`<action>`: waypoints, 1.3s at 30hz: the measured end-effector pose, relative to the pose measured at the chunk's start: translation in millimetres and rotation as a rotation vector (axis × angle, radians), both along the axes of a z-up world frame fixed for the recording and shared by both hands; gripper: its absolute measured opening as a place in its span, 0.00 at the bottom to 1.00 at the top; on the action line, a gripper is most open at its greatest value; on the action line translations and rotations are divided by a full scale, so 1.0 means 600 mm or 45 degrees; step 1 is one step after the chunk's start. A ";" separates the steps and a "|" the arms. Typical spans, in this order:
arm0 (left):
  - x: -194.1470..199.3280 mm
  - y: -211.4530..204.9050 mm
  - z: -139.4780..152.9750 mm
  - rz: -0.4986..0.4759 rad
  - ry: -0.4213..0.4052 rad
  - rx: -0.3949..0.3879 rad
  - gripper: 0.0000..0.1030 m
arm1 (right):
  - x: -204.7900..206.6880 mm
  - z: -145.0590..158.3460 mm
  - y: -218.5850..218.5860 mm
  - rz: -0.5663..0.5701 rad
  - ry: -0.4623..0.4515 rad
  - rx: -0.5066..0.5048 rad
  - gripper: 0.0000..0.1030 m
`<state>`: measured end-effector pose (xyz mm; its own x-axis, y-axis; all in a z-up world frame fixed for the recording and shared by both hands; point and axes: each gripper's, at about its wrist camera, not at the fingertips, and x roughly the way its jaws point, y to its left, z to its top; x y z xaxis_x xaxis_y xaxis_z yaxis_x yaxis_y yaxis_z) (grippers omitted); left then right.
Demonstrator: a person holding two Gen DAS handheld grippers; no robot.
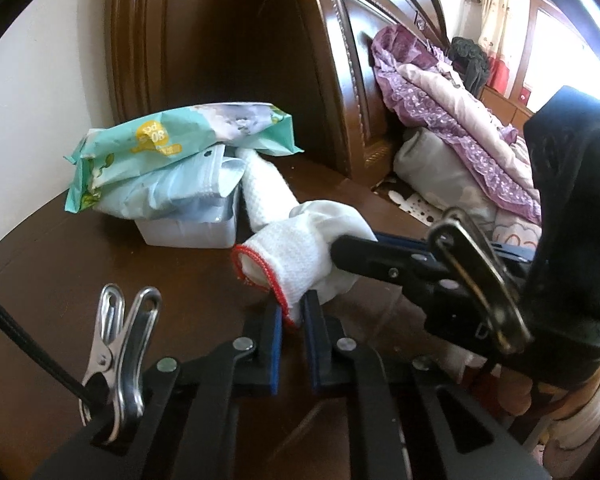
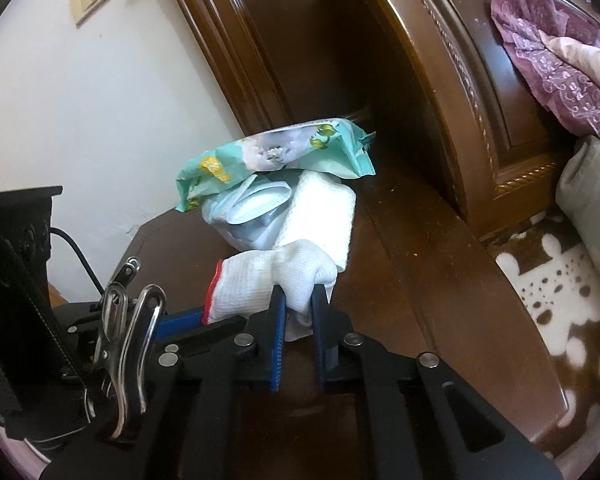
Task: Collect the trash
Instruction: 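Carry the white cloth down over the red bucket with the right tool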
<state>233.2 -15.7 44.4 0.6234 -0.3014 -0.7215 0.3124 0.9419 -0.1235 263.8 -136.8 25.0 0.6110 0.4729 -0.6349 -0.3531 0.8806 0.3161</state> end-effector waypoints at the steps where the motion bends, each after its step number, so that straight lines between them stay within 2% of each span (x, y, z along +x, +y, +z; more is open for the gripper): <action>1: -0.006 0.000 0.003 0.000 -0.002 -0.008 0.10 | -0.005 0.003 0.000 0.000 -0.005 0.002 0.12; 13: -0.090 -0.002 0.050 -0.011 -0.061 -0.066 0.09 | -0.090 0.044 -0.015 -0.030 -0.037 0.087 0.12; 39: -0.294 -0.019 0.087 -0.068 -0.094 -0.125 0.09 | -0.301 0.083 -0.033 -0.084 -0.107 0.174 0.12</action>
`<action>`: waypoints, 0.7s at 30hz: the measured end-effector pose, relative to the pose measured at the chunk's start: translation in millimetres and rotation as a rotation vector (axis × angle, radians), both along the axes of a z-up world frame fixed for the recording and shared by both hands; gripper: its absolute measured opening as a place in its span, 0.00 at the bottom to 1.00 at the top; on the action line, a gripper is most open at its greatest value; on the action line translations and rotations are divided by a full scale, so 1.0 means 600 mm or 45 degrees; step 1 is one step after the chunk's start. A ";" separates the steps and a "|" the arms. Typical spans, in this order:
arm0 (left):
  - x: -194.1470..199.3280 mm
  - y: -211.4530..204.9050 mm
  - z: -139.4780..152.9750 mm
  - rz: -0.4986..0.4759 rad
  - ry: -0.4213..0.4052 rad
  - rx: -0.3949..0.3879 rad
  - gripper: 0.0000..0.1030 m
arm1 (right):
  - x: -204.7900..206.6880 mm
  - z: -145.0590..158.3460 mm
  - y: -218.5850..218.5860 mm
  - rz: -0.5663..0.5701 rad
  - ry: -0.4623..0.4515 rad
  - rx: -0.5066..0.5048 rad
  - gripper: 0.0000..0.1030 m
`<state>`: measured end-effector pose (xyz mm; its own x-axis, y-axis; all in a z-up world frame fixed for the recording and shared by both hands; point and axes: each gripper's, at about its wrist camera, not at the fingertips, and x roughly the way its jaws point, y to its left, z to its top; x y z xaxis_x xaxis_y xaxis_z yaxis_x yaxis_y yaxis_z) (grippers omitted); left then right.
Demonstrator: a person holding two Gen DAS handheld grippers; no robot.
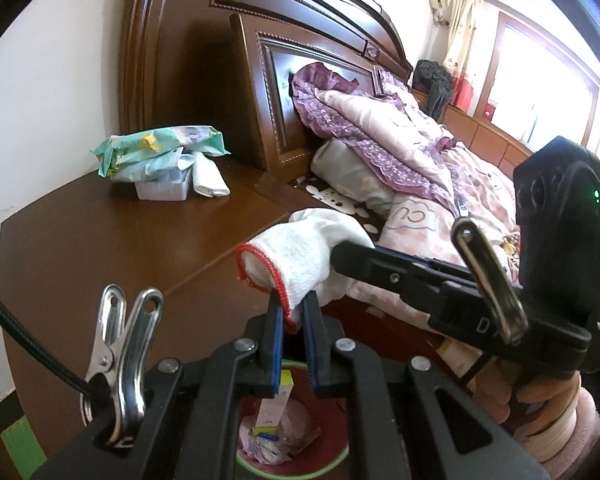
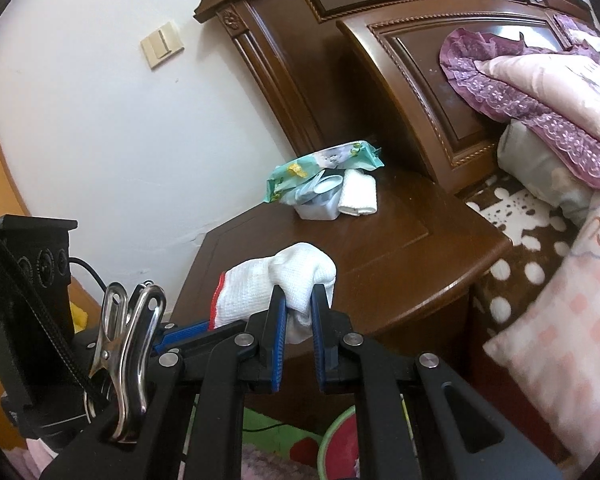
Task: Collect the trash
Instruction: 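Carry the white cloth down over the red bucket with the right tool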
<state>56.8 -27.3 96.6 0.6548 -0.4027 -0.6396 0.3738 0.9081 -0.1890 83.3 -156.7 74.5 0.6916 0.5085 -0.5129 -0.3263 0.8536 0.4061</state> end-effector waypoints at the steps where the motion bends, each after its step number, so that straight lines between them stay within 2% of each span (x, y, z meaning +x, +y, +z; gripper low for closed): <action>1: -0.007 -0.001 -0.001 -0.001 0.001 -0.002 0.09 | -0.007 0.000 0.000 -0.002 0.000 -0.001 0.12; 9: -0.050 -0.007 -0.033 -0.001 0.050 -0.012 0.09 | -0.056 -0.027 -0.007 -0.025 0.024 0.005 0.12; 21: -0.102 -0.030 -0.111 -0.011 0.128 -0.015 0.09 | -0.120 -0.104 -0.030 -0.079 0.103 0.064 0.13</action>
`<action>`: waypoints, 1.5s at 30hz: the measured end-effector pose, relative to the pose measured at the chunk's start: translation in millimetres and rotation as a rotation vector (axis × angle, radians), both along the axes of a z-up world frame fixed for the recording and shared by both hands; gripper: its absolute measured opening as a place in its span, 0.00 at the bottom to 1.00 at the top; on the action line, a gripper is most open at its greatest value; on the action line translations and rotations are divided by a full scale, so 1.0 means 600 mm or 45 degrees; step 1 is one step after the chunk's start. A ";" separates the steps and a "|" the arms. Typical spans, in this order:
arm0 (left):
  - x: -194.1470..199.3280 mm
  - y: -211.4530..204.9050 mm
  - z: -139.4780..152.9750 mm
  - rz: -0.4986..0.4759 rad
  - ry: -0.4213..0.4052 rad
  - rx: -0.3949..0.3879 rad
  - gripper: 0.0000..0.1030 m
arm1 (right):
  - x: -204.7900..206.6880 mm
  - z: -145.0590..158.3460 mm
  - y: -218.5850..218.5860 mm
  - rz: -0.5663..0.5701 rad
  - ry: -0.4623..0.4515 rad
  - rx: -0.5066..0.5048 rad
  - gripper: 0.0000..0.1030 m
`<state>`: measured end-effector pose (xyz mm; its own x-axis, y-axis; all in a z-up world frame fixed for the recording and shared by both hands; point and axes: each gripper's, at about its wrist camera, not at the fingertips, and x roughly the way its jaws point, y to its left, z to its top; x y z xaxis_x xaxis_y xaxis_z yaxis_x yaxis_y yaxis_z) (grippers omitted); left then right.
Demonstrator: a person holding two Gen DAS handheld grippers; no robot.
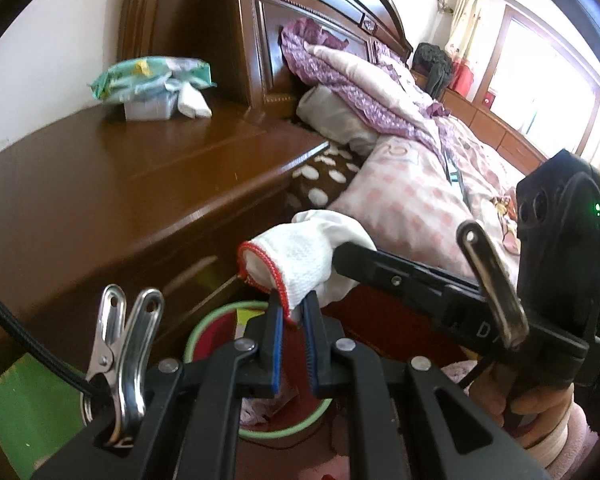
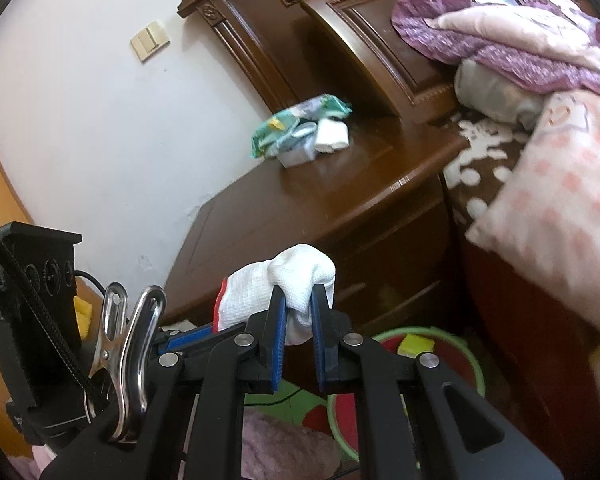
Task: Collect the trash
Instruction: 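Carry the white cloth down over the red bucket with the right tool, then open the right tool to drop the cloth into the bucket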
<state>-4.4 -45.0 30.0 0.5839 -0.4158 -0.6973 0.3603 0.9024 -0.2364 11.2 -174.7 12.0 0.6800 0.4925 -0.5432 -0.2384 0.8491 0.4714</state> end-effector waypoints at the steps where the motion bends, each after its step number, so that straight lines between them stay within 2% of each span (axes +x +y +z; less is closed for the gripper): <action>1: -0.003 -0.002 -0.011 -0.004 0.018 -0.003 0.09 | -0.004 -0.008 -0.002 -0.003 0.012 -0.002 0.13; 11: -0.011 -0.020 -0.085 -0.031 0.114 0.026 0.09 | -0.024 -0.083 -0.020 -0.055 0.128 0.012 0.13; 28: 0.011 -0.031 -0.179 -0.032 0.275 0.054 0.09 | -0.010 -0.152 -0.026 -0.081 0.287 -0.034 0.13; 42: 0.016 -0.045 -0.221 -0.036 0.350 0.094 0.09 | -0.002 -0.201 -0.033 -0.123 0.426 -0.034 0.14; 45: 0.018 -0.046 -0.226 -0.021 0.364 0.112 0.12 | -0.004 -0.206 -0.039 -0.130 0.436 -0.028 0.18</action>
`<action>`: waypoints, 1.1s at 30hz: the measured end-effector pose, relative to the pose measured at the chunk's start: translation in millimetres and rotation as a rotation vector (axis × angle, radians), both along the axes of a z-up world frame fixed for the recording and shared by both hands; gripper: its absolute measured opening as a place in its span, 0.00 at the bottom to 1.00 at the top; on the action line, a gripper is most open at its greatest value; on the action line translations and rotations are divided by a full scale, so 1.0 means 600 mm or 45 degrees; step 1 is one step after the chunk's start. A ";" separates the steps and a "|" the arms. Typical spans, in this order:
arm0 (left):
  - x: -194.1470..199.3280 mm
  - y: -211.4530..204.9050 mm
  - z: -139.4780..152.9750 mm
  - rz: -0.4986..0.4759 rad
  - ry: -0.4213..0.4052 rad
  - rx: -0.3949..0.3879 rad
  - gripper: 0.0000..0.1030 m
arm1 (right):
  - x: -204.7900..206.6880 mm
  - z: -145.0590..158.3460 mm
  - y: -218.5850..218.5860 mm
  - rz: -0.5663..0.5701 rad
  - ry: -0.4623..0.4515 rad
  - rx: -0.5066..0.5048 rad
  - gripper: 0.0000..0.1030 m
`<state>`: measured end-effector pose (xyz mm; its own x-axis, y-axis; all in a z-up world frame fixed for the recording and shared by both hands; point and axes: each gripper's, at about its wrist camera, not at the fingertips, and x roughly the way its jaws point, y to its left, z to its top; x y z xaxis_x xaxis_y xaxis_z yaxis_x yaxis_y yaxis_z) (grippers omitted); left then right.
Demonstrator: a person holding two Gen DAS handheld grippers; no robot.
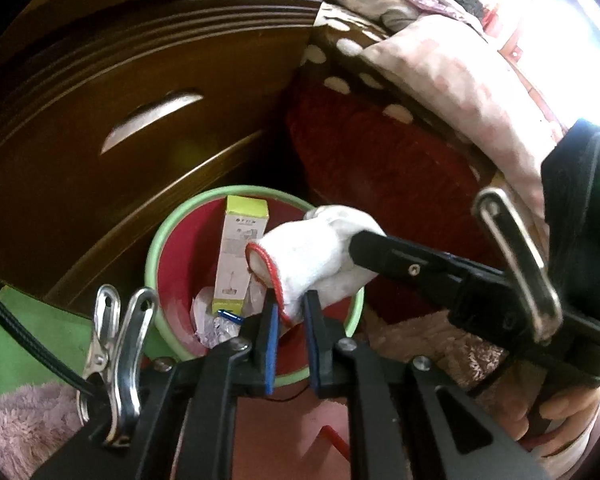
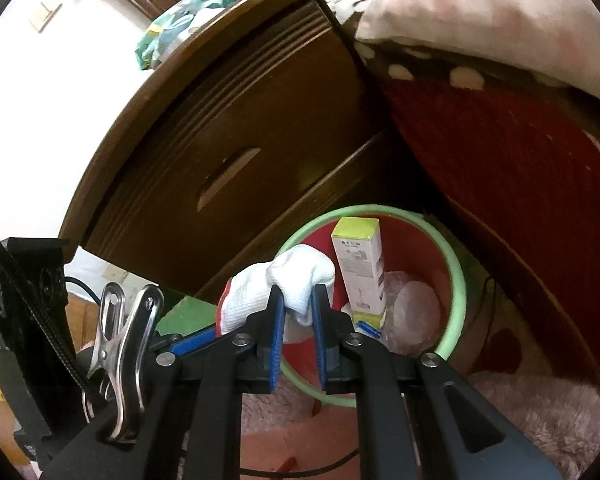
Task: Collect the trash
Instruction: 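Open the right tool to drop the cloth into the bucket, then raise both open tools back up to the nightstand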
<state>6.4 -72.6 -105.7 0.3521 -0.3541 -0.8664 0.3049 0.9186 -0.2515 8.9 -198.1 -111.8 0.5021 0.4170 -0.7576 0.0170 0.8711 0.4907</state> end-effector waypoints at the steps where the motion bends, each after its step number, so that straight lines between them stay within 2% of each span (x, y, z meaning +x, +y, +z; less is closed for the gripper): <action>1: 0.000 0.000 -0.001 0.006 0.003 0.010 0.12 | 0.000 -0.001 -0.002 -0.003 0.000 0.000 0.20; 4: 0.004 0.003 -0.005 0.021 0.014 0.036 0.14 | -0.001 0.001 -0.005 -0.012 -0.004 -0.003 0.24; 11: 0.002 0.006 0.001 0.014 0.004 0.040 0.34 | -0.002 0.005 -0.010 -0.038 -0.026 -0.025 0.32; 17: -0.006 0.005 0.020 0.024 -0.029 0.053 0.39 | -0.004 0.017 -0.011 -0.049 -0.045 -0.038 0.36; 22: -0.013 0.010 0.059 0.034 -0.083 0.024 0.41 | -0.013 0.039 -0.016 -0.055 -0.085 -0.022 0.50; 33: 0.009 0.041 0.178 0.087 -0.235 -0.016 0.46 | -0.014 0.141 -0.008 -0.014 -0.254 -0.042 0.53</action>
<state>11.7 -48.2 1.3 0.5283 -0.3342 -0.7805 0.2841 0.9359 -0.2085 0.5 -202.9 -27.5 0.6483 0.3873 -0.6555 -0.0683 0.8870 0.4566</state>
